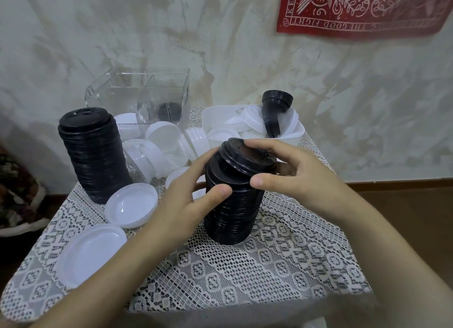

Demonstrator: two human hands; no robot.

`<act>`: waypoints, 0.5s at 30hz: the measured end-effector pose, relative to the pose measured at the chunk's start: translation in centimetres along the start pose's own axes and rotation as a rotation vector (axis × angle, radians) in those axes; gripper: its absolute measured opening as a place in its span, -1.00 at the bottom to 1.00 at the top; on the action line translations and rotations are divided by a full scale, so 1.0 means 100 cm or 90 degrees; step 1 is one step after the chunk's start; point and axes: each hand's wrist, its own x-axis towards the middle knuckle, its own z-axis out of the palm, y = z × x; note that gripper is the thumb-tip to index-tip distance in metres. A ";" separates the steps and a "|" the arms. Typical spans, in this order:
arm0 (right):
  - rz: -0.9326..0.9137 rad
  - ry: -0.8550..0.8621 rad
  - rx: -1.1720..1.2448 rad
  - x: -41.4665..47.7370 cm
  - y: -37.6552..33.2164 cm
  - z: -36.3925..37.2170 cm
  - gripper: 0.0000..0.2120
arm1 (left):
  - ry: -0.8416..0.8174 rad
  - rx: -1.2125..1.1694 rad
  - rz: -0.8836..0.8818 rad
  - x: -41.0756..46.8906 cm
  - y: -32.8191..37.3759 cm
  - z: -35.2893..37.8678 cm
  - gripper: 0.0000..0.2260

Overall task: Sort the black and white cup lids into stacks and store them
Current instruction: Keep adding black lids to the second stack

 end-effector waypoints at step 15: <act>-0.029 -0.027 -0.116 -0.003 -0.006 0.008 -0.48 | -0.047 -0.085 -0.031 0.004 0.002 -0.009 -0.18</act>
